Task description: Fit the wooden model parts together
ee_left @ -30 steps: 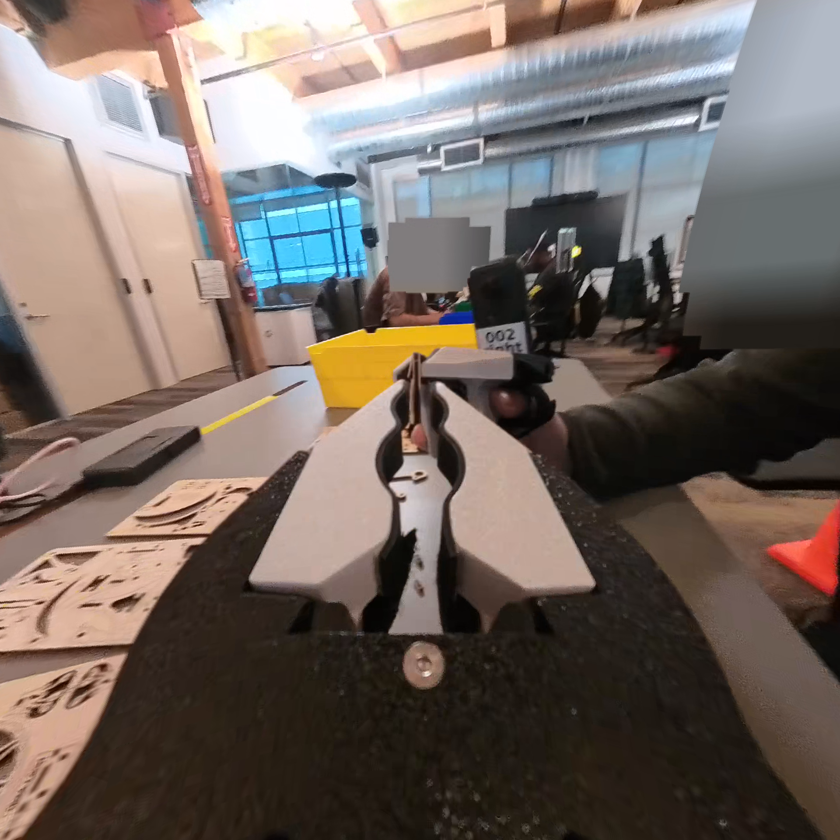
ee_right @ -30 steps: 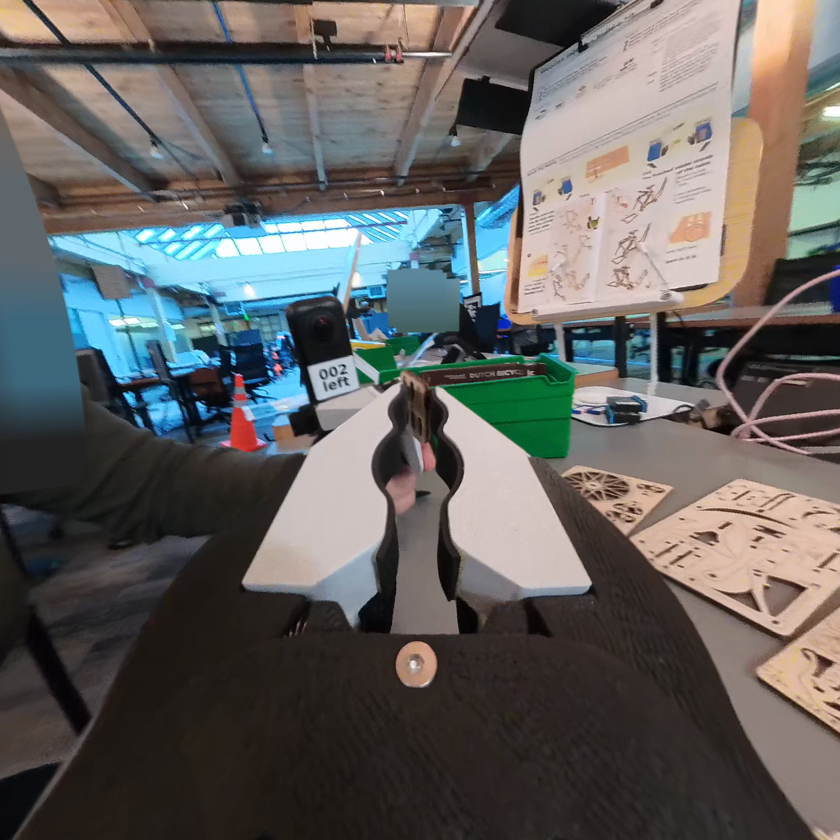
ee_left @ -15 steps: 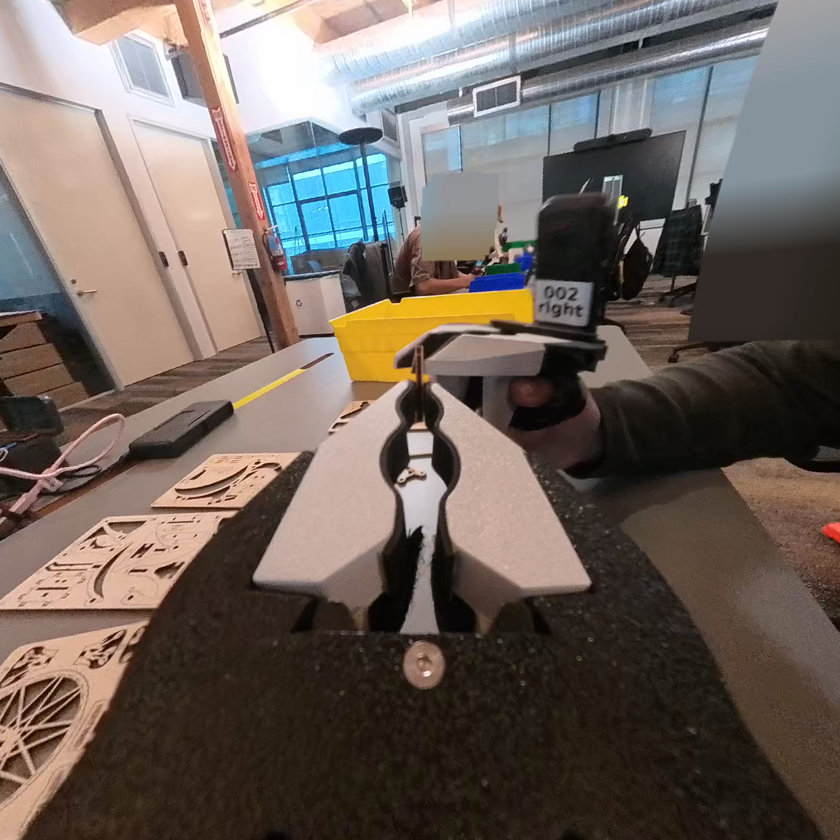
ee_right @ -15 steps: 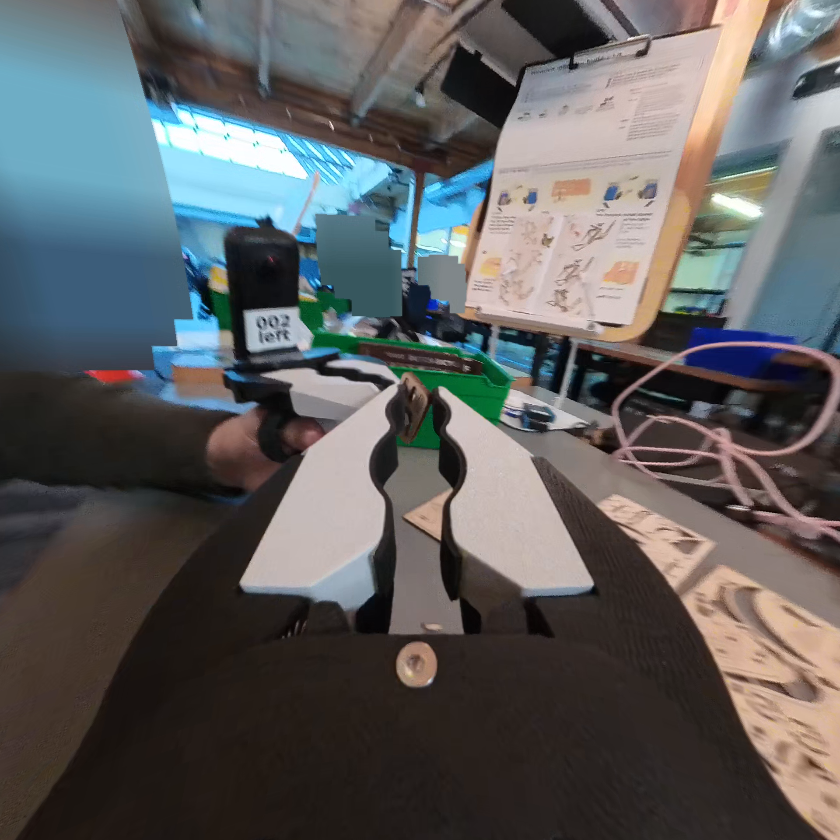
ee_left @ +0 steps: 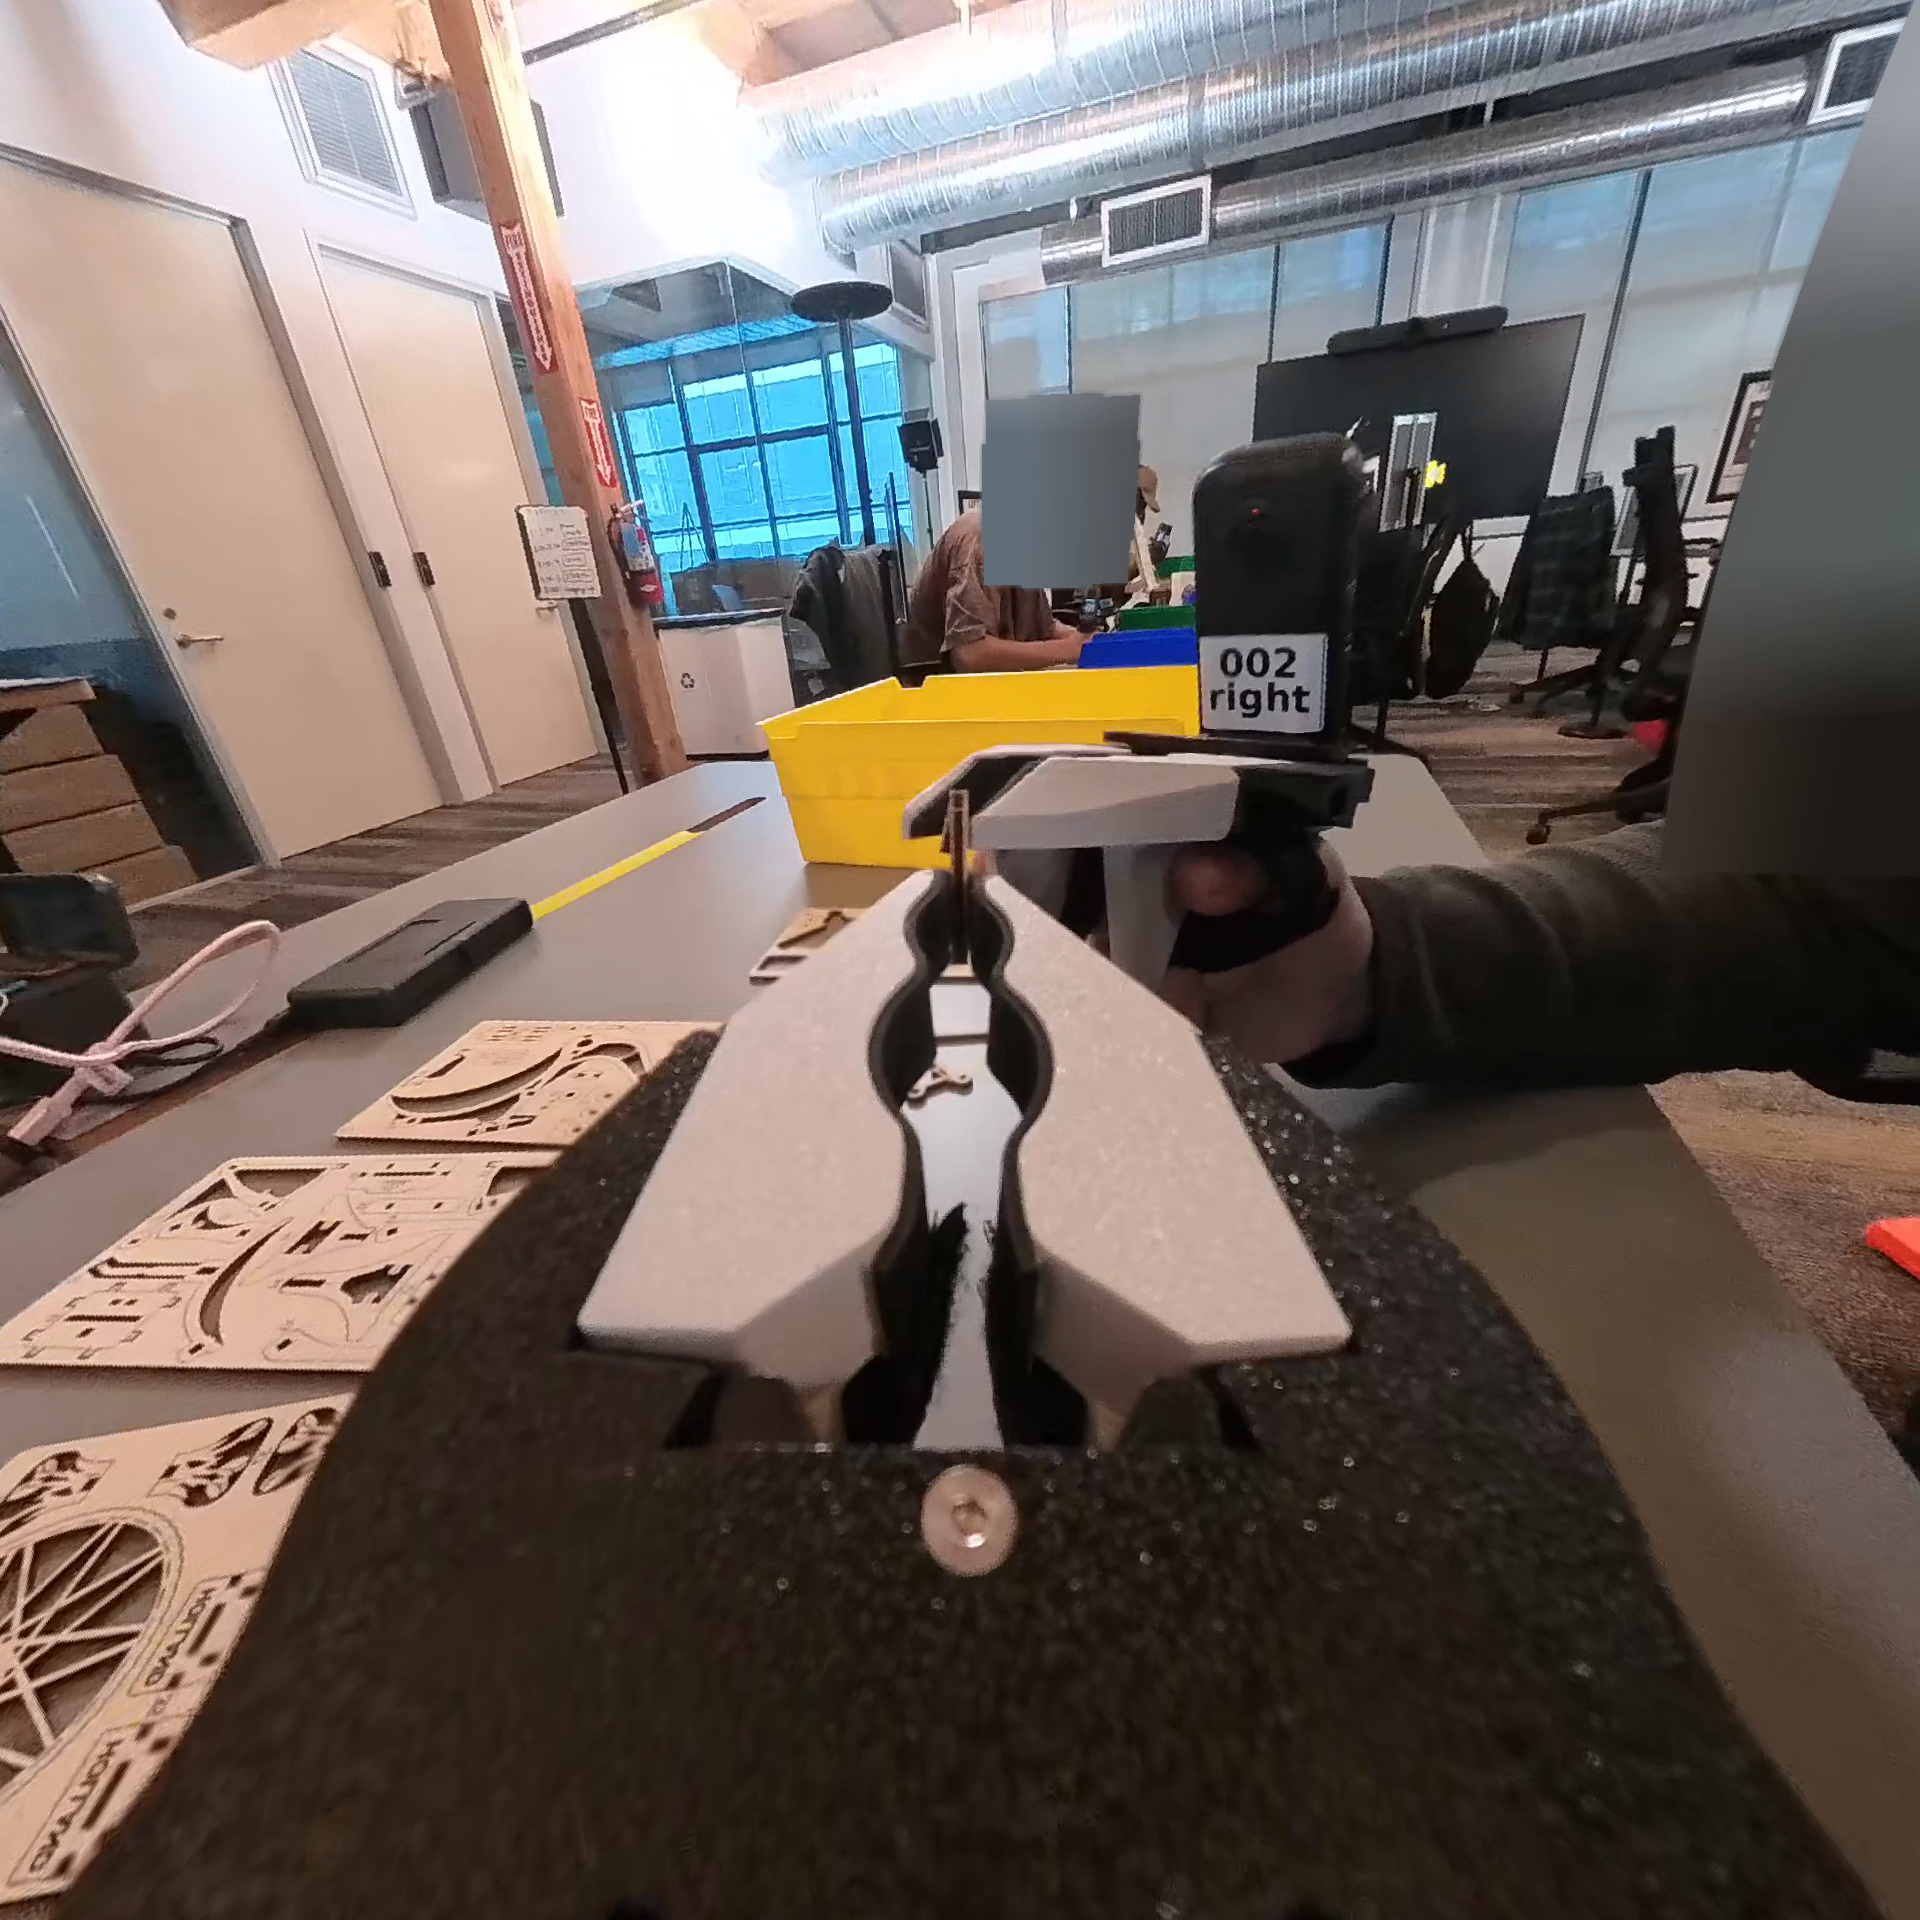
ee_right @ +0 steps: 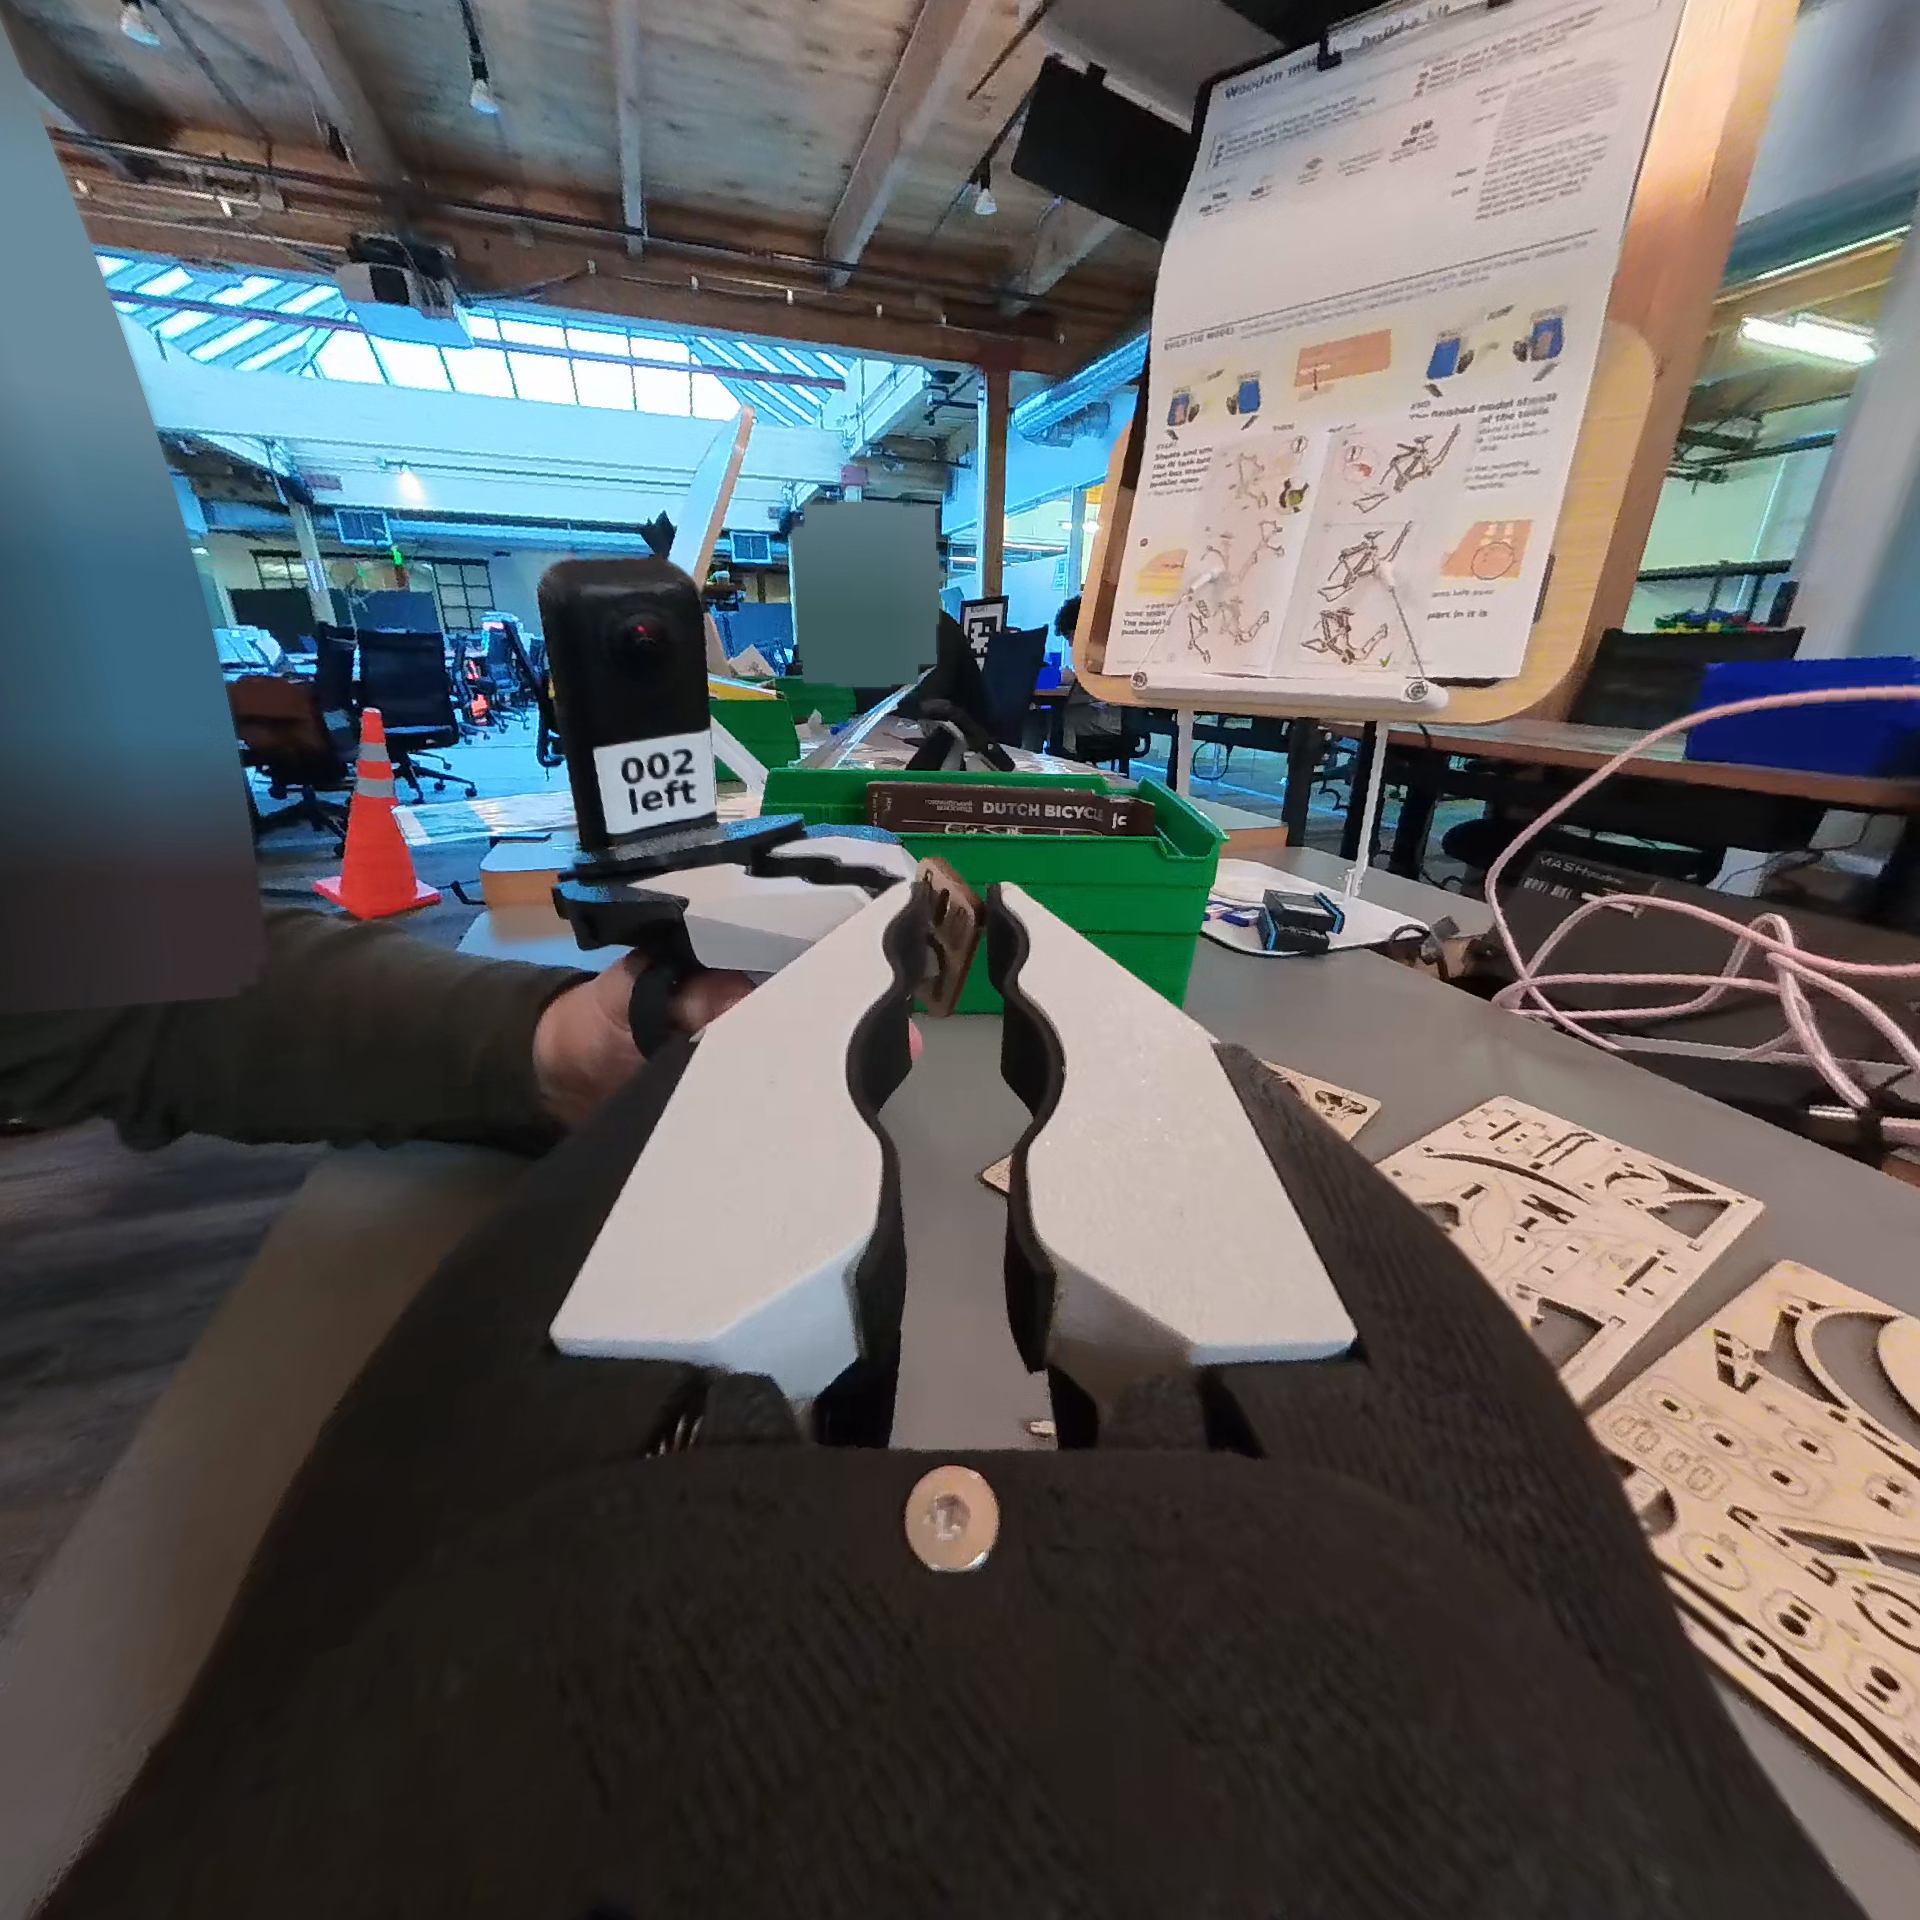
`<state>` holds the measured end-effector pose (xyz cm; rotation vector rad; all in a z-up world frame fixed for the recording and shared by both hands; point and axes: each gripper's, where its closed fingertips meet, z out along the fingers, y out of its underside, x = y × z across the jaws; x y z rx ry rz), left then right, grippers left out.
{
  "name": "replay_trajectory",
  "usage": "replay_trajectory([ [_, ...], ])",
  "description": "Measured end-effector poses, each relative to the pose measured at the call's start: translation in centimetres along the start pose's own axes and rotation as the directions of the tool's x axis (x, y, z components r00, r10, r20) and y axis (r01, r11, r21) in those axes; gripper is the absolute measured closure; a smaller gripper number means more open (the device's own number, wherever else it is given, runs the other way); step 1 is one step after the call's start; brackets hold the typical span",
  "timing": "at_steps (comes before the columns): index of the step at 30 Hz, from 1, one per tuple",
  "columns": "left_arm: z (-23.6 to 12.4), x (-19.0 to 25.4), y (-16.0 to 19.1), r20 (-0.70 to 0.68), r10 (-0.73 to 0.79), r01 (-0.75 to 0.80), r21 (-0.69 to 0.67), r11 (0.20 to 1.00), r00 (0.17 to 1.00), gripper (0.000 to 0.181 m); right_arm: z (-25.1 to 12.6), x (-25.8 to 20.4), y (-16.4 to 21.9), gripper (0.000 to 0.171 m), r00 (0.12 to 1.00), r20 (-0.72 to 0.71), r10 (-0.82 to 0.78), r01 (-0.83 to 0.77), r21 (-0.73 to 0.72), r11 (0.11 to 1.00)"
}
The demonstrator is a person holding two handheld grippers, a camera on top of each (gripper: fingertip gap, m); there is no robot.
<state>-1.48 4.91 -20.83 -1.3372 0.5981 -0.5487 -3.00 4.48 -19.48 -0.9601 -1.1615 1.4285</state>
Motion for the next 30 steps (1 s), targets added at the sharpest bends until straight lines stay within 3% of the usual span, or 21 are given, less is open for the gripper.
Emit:
replay_trajectory([
  [17, -0.2, -0.7, -0.2, 0.041, 0.002, -0.002, 0.001, 1.000, 0.999, 0.181, -0.1, 0.3, 0.1, 0.159, 1.000, -0.019, -0.012, 0.011, -0.013, 1.000],
  [30, -0.1, -1.4, 0.7, 0.160, 0.187, -0.171, -0.106, 0.980, 0.969, 0.181, -0.2, 2.0, 0.5, 0.147, 0.983, -0.181, -0.025, 0.020, -0.030, 0.999],
])
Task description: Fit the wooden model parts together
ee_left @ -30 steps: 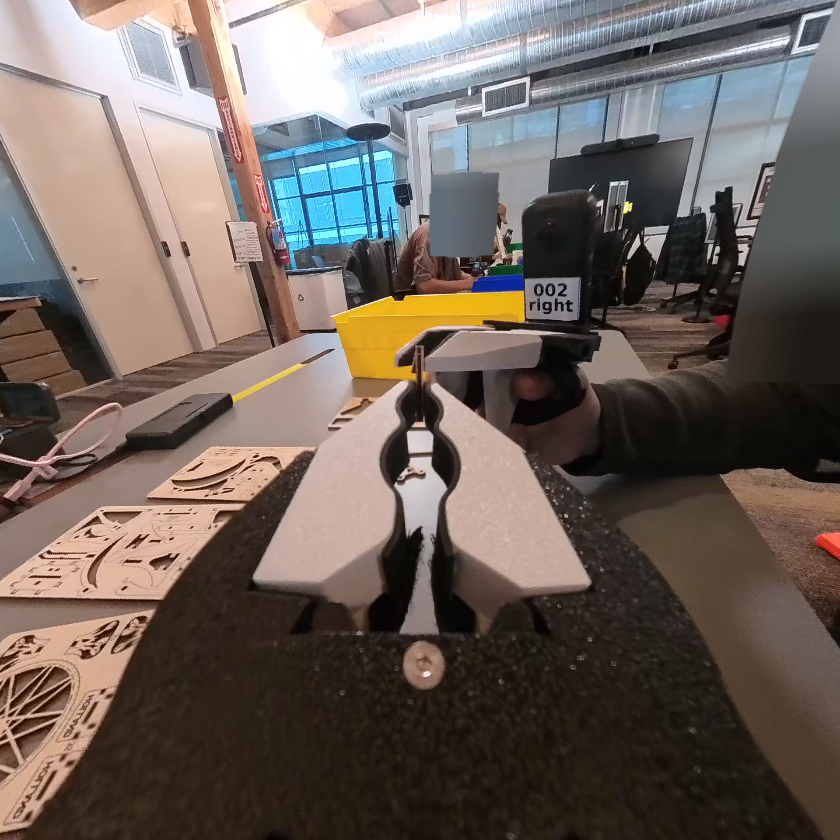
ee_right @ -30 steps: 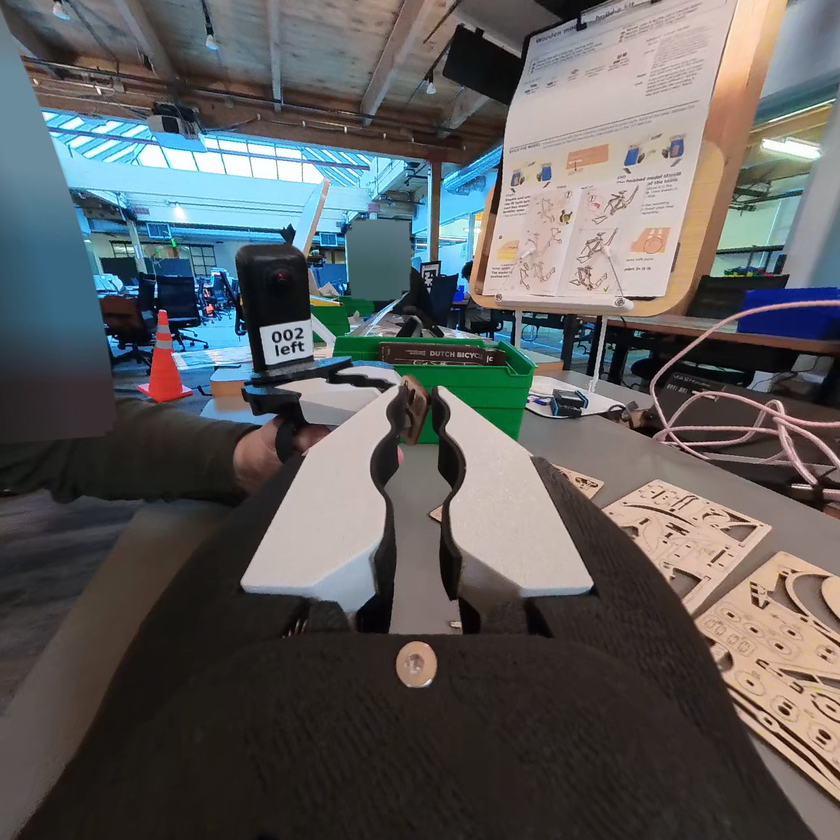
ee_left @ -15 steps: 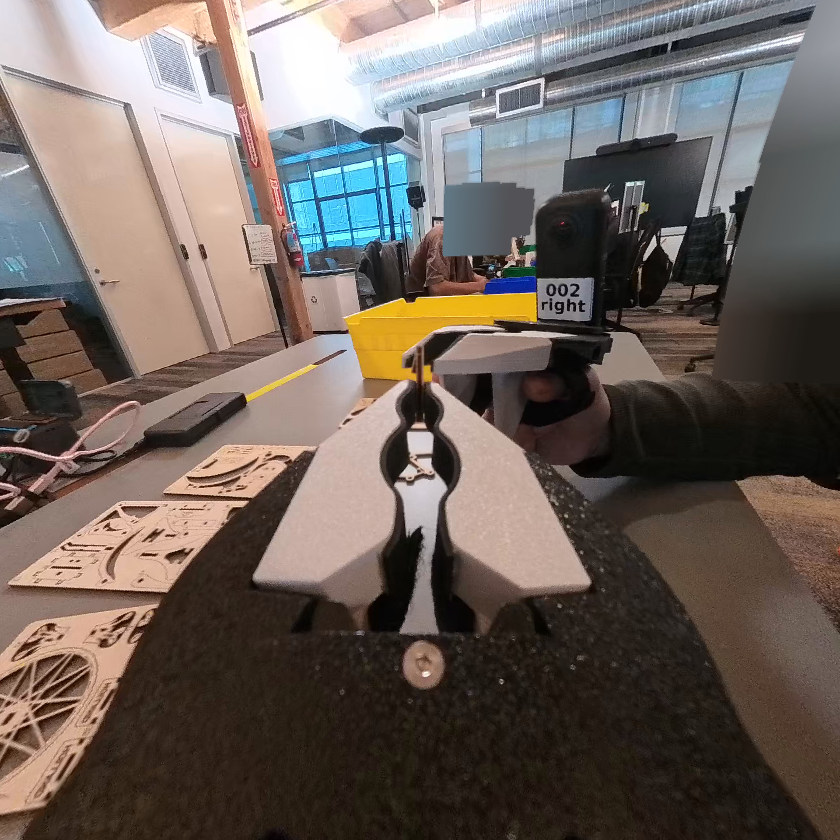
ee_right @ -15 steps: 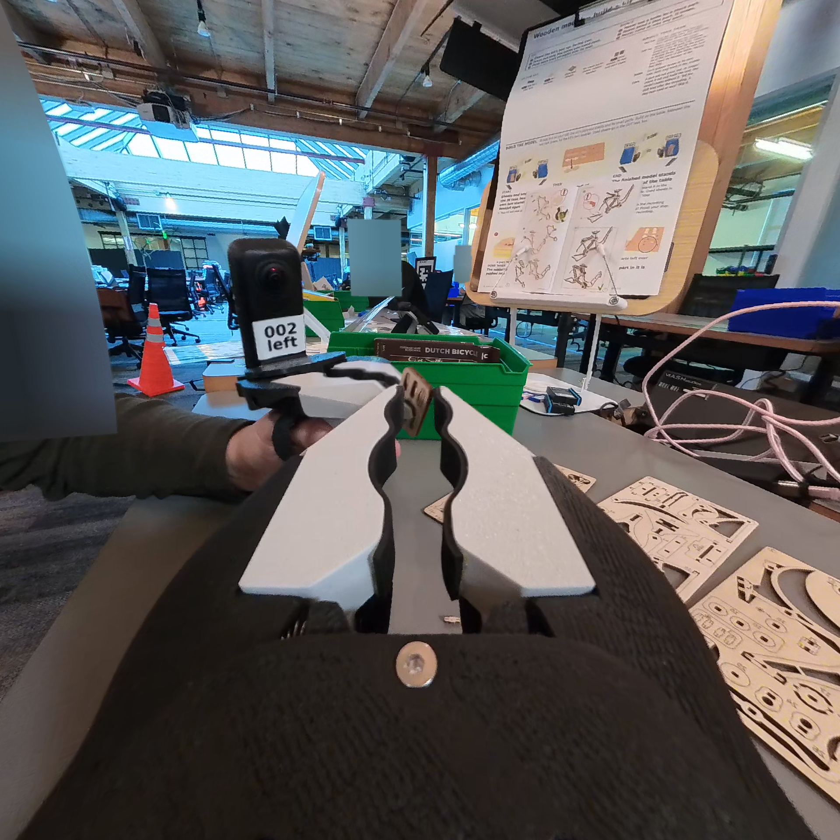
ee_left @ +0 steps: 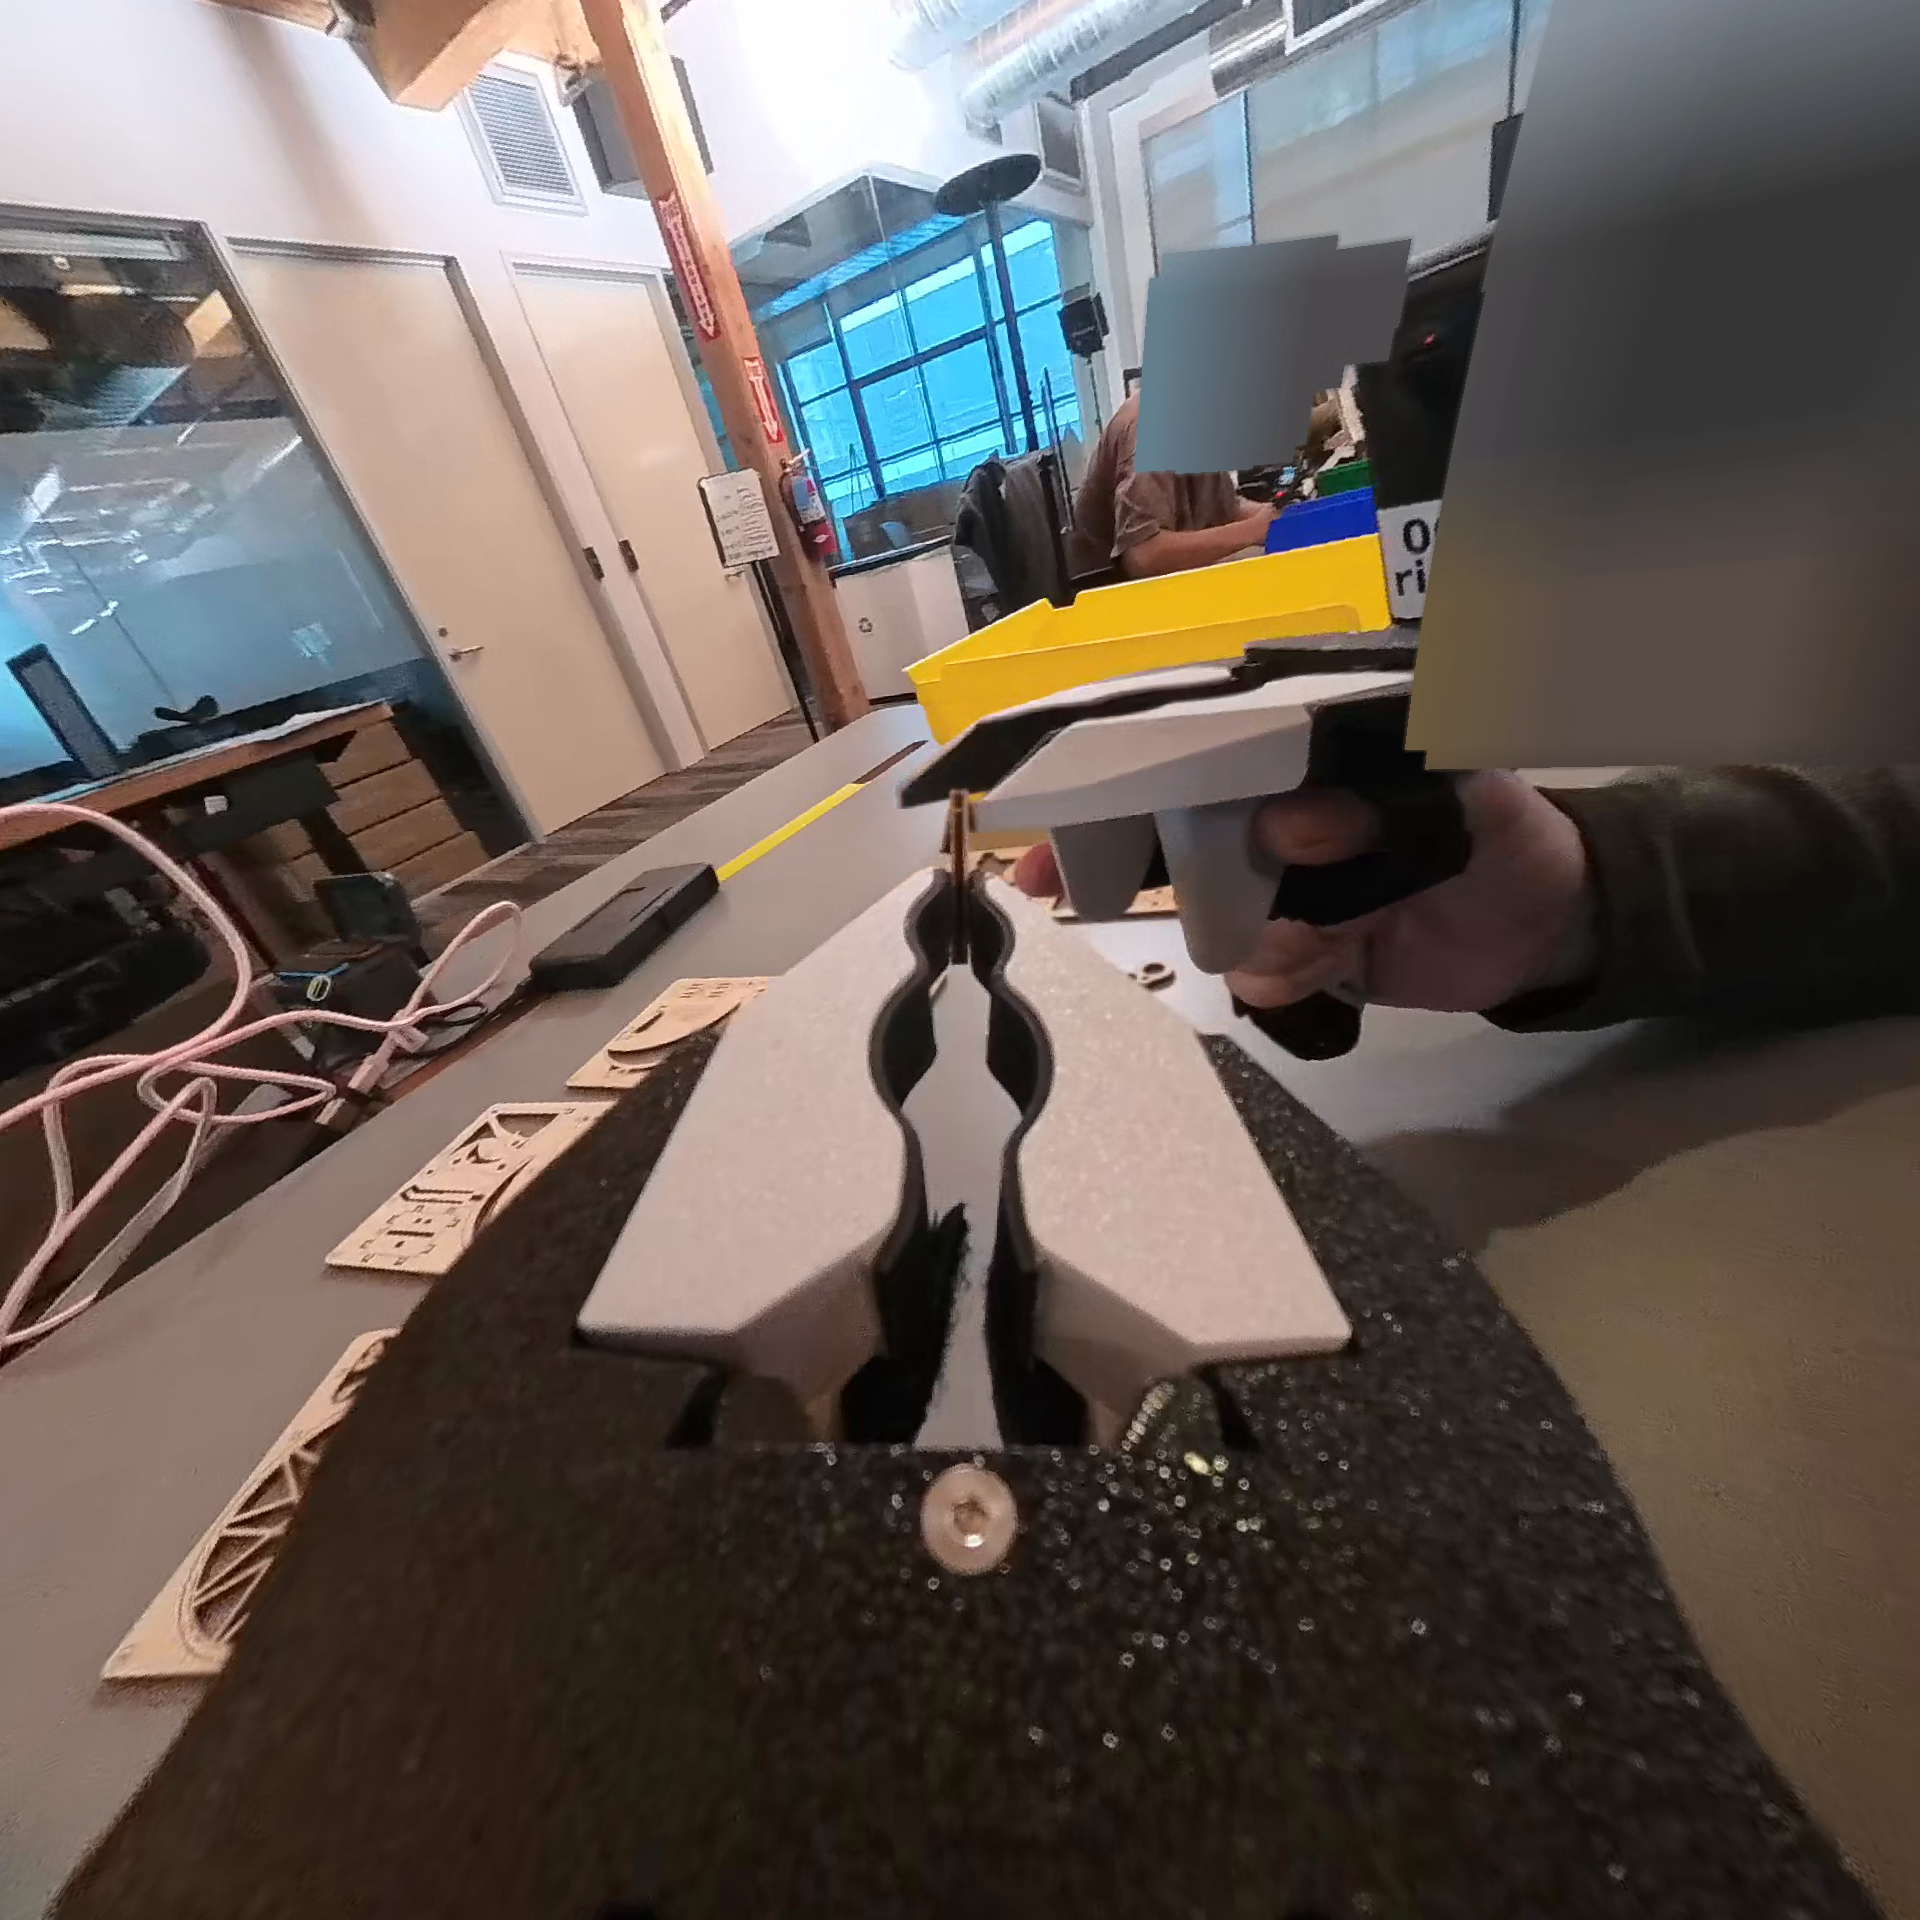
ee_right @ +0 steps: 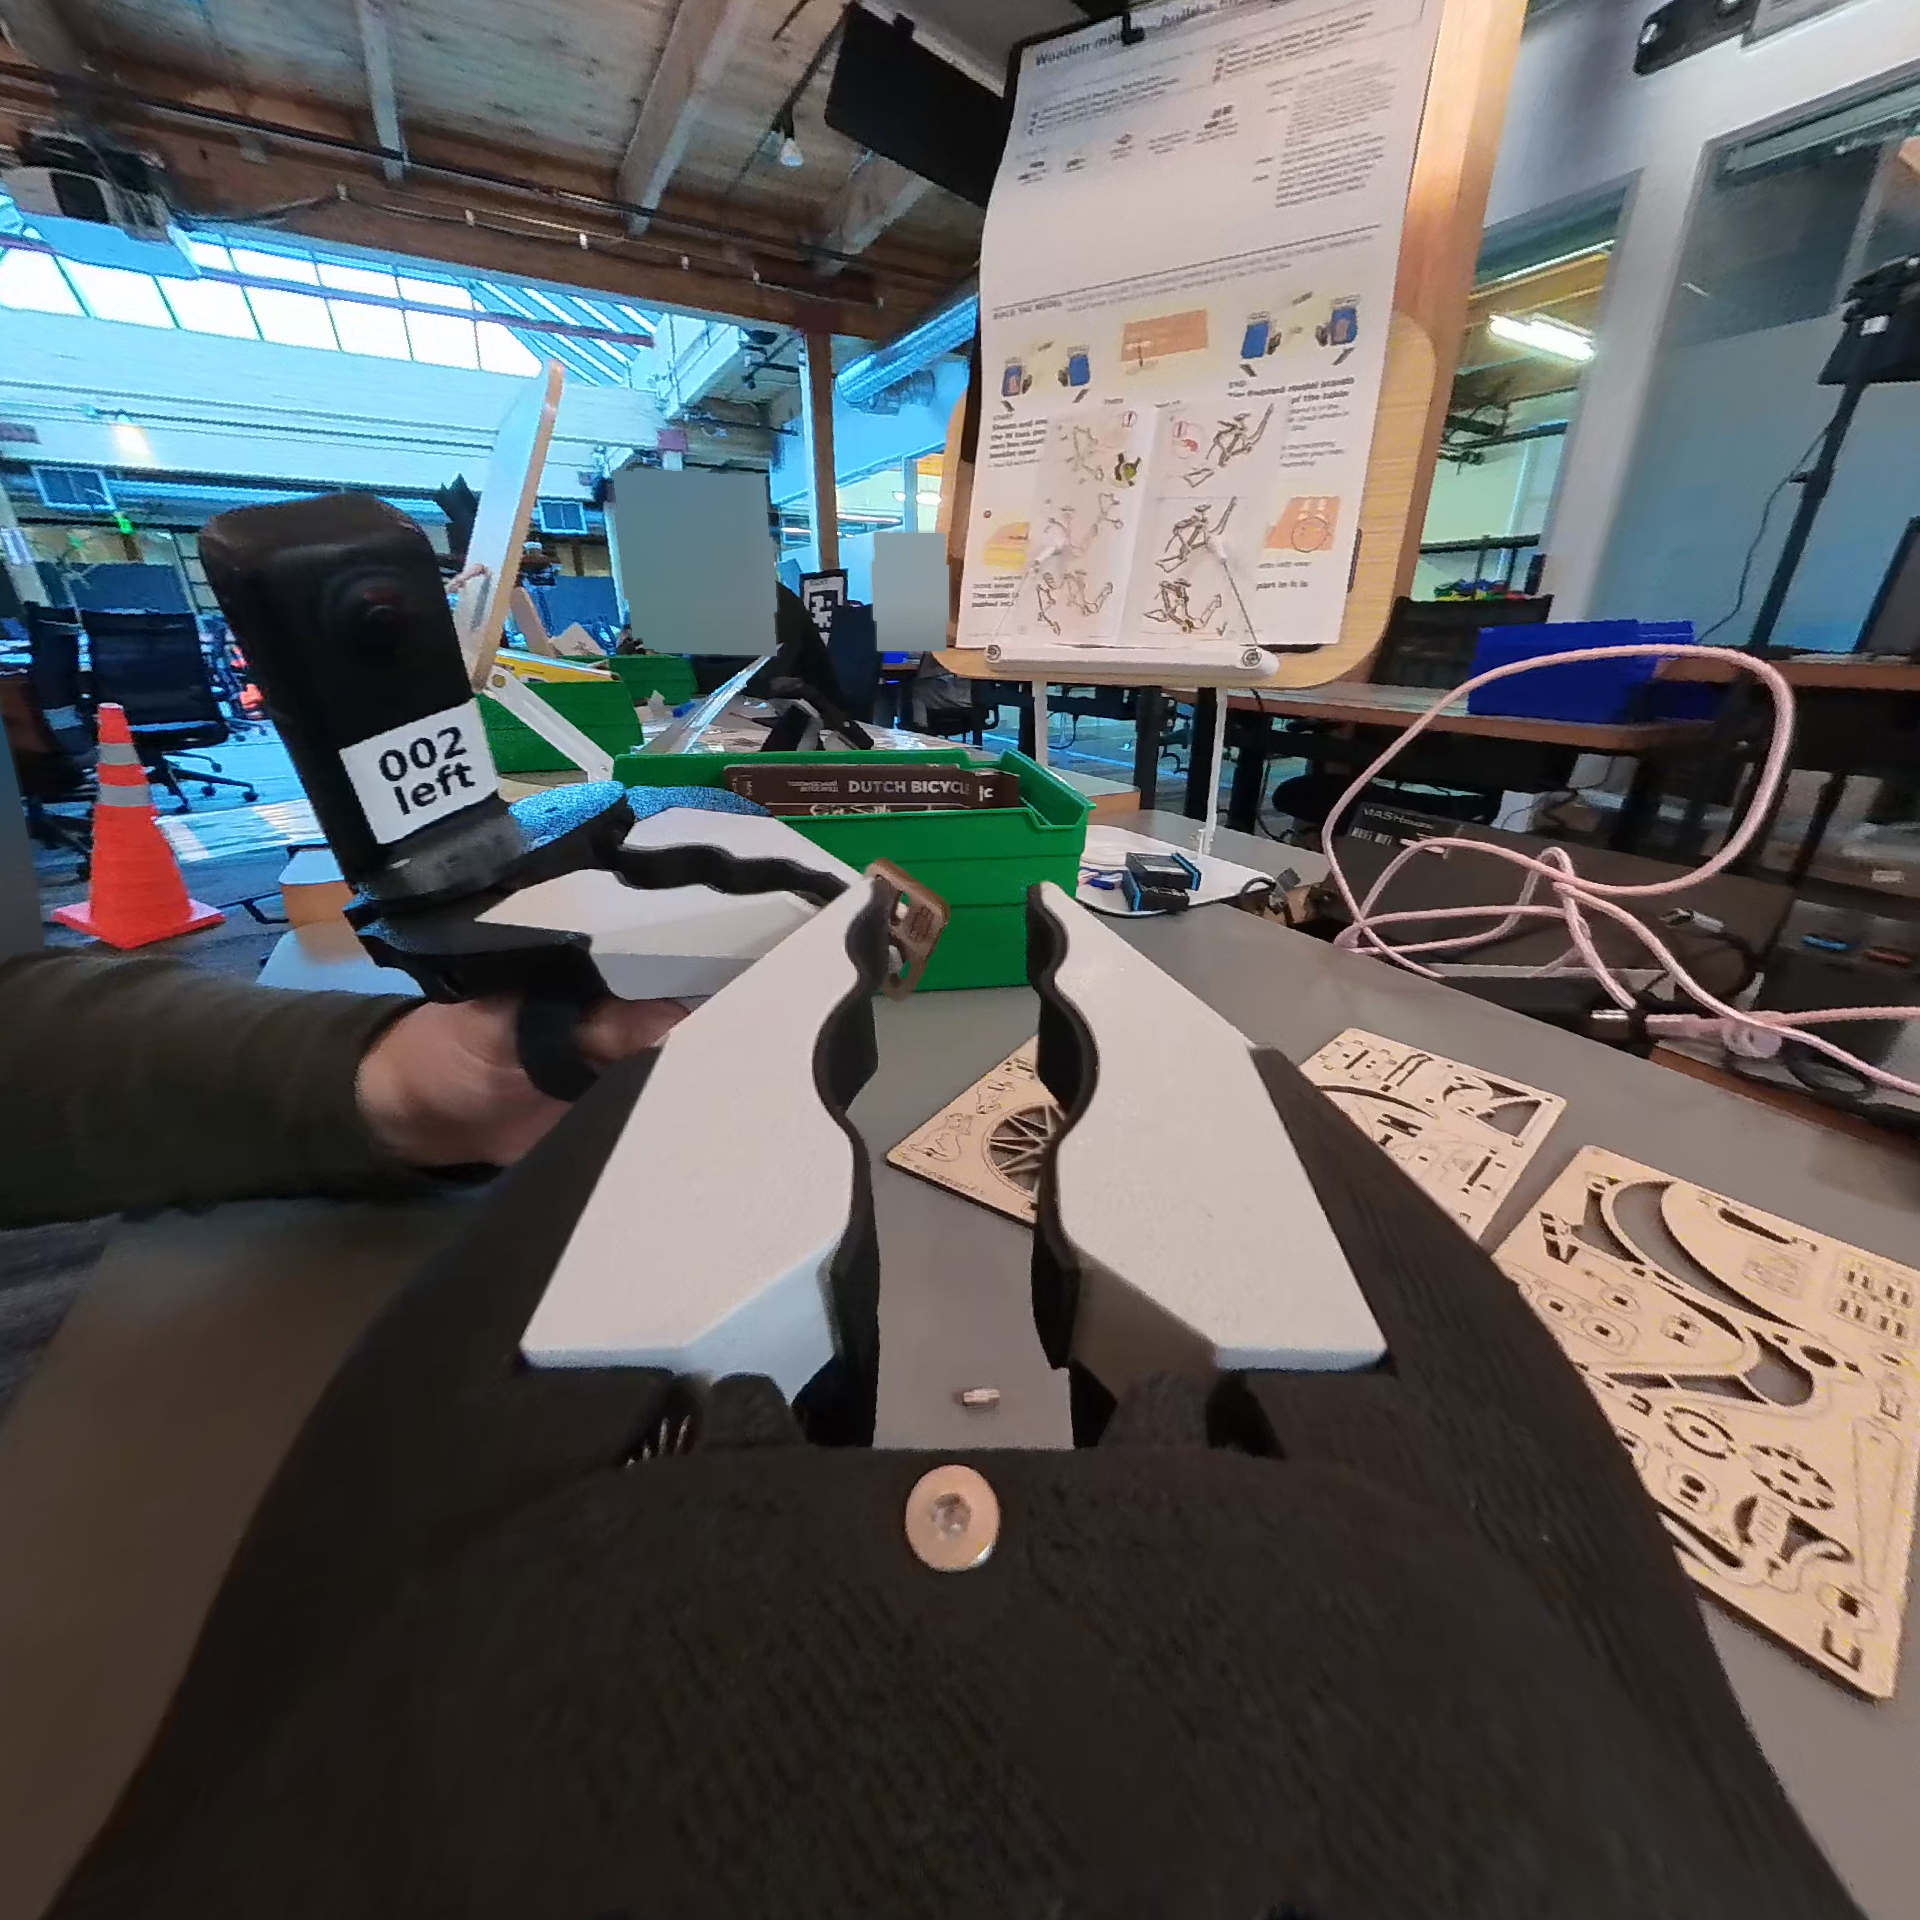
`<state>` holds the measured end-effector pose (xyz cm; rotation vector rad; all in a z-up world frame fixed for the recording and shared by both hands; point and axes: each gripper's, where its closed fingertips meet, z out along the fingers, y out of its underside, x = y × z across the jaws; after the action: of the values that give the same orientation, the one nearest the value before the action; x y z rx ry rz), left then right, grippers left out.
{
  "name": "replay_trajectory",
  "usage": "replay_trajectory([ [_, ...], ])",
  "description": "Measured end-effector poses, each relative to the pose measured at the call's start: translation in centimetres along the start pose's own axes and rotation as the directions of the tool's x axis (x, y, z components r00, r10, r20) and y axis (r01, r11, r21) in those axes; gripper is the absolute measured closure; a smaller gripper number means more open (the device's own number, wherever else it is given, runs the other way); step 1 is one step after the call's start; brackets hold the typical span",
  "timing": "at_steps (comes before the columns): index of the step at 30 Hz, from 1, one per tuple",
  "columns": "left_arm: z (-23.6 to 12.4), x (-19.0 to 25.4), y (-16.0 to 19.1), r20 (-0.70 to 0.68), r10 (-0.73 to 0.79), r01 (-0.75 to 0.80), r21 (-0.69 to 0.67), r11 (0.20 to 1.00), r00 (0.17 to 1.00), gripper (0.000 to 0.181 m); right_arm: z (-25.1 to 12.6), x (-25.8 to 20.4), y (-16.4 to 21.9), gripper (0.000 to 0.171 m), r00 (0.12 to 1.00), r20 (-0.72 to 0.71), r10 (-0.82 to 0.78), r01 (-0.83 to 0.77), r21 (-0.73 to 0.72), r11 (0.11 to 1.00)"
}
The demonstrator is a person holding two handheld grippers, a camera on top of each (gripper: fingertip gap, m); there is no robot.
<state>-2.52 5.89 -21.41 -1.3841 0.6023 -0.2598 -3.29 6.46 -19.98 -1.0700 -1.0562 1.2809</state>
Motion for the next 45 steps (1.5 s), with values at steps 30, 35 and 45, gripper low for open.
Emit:
replay_trajectory([
  [30, -0.1, 0.9, -0.3, 0.048, 0.360, -0.358, -0.039, 0.933, 0.932, 0.177, -0.2, -1.6, 0.0, 0.161, 0.938, 0.196, 0.287, -0.286, -0.037, 0.958],
  [35, 0.0, 0.8, 0.1, 0.062, 0.411, -0.406, -0.078, 0.910, 0.909, 0.176, -0.1, -1.3, 0.3, 0.162, 0.964, 0.139, 0.228, -0.223, -0.051, 0.974],
  [45, 0.2, 0.2, 1.0, 0.103, 0.606, -0.578, -0.211, 0.788, 0.789, 0.175, 0.0, -0.6, 1.2, 0.161, 0.995, -0.030, 0.090, -0.093, -0.087, 0.992],
])
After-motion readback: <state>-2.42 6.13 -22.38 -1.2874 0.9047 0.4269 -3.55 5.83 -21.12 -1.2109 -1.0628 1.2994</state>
